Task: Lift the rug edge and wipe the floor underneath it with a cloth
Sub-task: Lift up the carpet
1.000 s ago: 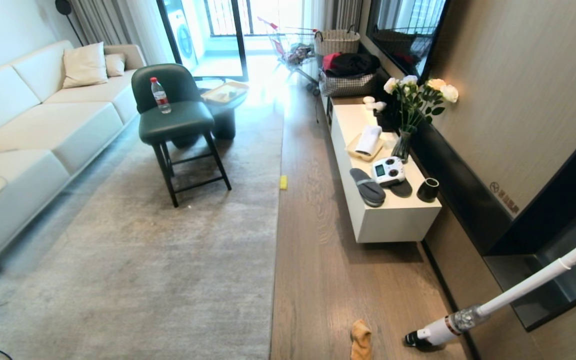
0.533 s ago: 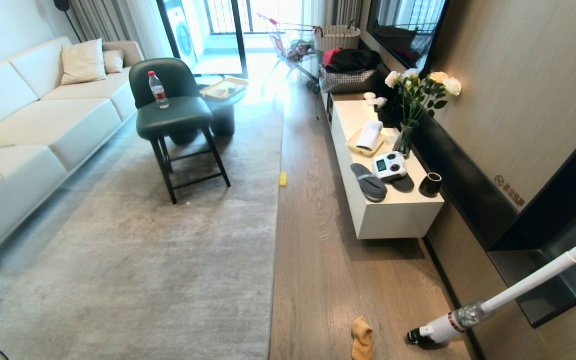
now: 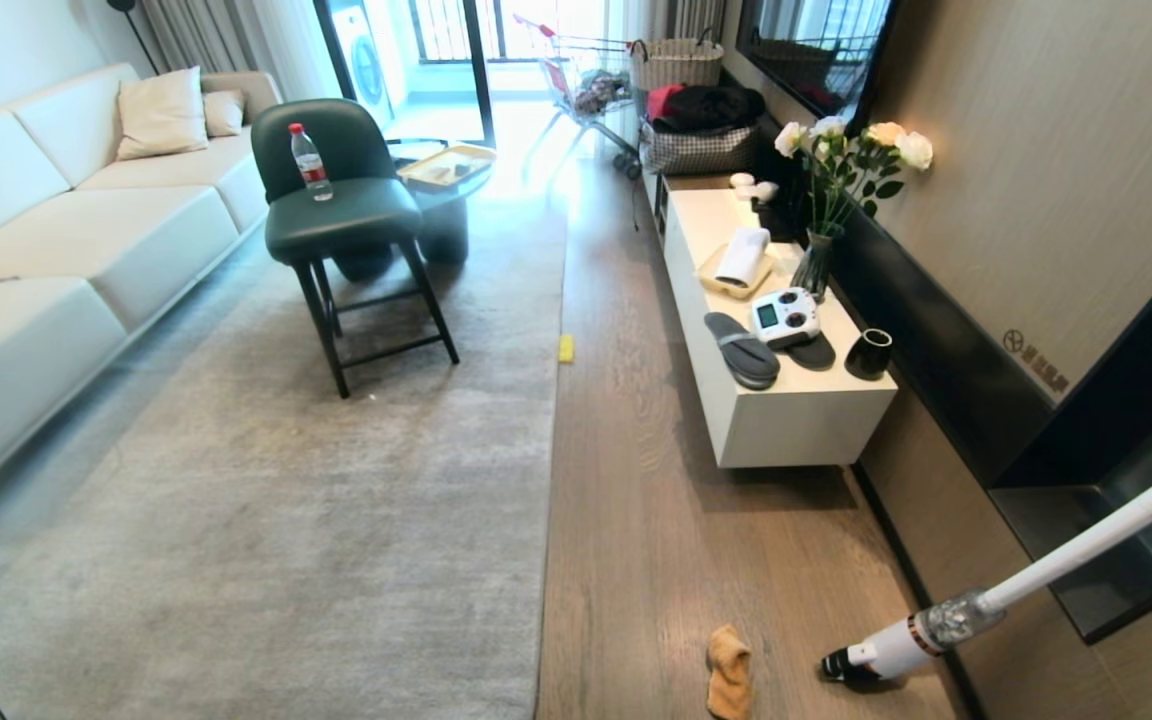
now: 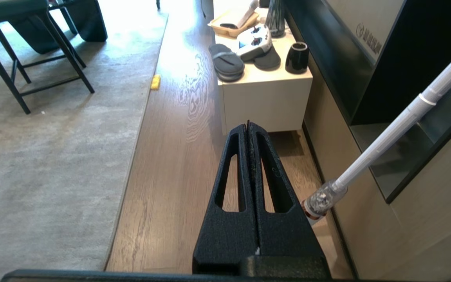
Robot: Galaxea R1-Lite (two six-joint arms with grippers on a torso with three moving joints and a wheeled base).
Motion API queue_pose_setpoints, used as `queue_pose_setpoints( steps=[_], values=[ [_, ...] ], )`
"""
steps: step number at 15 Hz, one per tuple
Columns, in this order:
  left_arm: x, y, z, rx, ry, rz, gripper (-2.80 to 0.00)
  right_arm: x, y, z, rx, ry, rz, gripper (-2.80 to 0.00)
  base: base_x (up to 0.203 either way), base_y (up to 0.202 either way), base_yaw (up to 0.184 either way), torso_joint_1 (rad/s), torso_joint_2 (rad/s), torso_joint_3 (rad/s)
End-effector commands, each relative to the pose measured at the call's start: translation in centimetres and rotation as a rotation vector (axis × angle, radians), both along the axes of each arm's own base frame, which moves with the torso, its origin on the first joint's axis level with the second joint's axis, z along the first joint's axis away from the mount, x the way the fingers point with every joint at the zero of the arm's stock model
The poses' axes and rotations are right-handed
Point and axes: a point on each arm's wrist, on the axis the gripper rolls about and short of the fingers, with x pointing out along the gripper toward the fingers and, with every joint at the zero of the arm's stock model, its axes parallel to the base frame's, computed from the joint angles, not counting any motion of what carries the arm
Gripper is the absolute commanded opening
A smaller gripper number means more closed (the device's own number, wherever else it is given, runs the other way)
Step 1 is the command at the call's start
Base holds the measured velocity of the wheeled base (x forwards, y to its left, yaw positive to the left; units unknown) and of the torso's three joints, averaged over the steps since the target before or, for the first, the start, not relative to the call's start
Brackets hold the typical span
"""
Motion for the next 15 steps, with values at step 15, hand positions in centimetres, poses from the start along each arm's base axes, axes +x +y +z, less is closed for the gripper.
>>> queue_pose_setpoints(
  steps=[15],
  values=[
    [0.01, 0.00, 0.01, 0.000, 0.000, 0.001, -2.80, 0.01, 0.00, 0.01, 0.000, 0.001, 0.000, -2.80, 0.000, 0.000, 0.000, -0.157, 0.51, 0.355]
  ],
)
